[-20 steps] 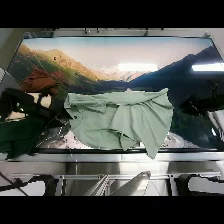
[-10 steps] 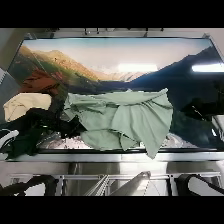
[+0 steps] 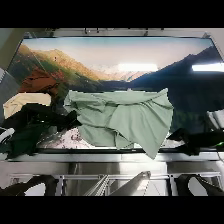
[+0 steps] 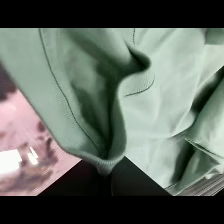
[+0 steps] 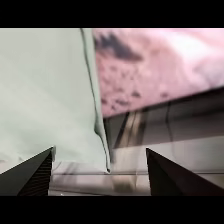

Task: Fold the shirts.

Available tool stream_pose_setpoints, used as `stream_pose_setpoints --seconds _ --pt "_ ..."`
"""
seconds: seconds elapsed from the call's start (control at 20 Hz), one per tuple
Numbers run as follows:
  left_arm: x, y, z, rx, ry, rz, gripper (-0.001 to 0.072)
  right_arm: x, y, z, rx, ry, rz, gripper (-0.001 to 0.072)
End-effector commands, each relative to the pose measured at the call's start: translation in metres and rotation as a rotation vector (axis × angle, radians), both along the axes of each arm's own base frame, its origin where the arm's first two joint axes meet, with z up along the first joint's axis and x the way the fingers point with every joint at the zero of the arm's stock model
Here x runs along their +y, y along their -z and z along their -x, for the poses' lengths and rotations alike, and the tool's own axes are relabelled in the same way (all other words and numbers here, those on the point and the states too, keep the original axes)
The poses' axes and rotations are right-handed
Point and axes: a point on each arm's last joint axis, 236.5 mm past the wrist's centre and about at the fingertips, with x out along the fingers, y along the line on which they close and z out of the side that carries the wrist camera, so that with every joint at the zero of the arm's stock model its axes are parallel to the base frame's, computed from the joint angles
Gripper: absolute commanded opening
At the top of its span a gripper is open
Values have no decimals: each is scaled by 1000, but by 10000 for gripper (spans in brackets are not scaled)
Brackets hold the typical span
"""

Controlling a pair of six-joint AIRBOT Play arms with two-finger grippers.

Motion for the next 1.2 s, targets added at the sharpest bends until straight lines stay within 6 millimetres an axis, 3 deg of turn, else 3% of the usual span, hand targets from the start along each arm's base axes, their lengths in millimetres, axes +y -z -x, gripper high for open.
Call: stream_pose_setpoints --seconds 0.0,0.1,0.2,0.25,0.3,0.35,0.4,0.45,0.5,0.6,0.65,0.7,0.75,0.85,0.9,1.0,1.1,1.15 --pt "10 -16 -5 -21 -31 27 16 42 29 31 37 20 -89 638" --pt "15 -17 -4 -10 -42 35 16 57 39 39 42 -12 -87 638" --pt "17 -18 -3 -6 -42 42 16 66 45 33 22 -22 -76 637" --pt "17 -18 -2 -3 -40 44 16 71 46 27 0 -19 -83 593" --pt "16 -19 -1 0 -37 47 16 78 45 19 -34 -21 -101 417" --pt "16 -19 0 2 -36 48 16 85 45 13 -57 -19 -125 365" --pt "16 -19 0 1 -36 48 16 91 44 9 -76 -18 -145 362" --pt "16 -19 -1 1 -36 47 16 96 42 4 -100 -19 -169 291" --pt "17 -19 -1 -8 -28 47 16 101 36 -3 -144 -26 -199 47" --pt "12 -30 -1 -28 24 71 16 110 11 -21 -251 -41 -268 18" --pt "6 -49 -2 -58 86 105 16 114 -17 -37 -352 -59 -311 18" --pt "-2 -80 -4 -122 152 155 16 113 -56 -57 -475 -58 -354 18" --pt "-10 -120 -8 -209 204 211 16 103 -110 -82 -654 -40 -375 17" --pt "-17 -222 -12 -471 291 279 16 65 -235 -114 -1054 3 -276 17" --pt "-14 -273 -11 -618 308 257 16 41 -301 -115 -1254 24 -151 17" --pt "2 -380 0 -956 299 104 17 4 -414 -96 -1554 73 131 17" --pt "19 -470 27 -1232 262 -94 17 -13 -497 -71 -1745 74 437 16" --pt "27 -505 40 -1339 225 -199 17 -14 -527 -62 -1812 63 548 16"
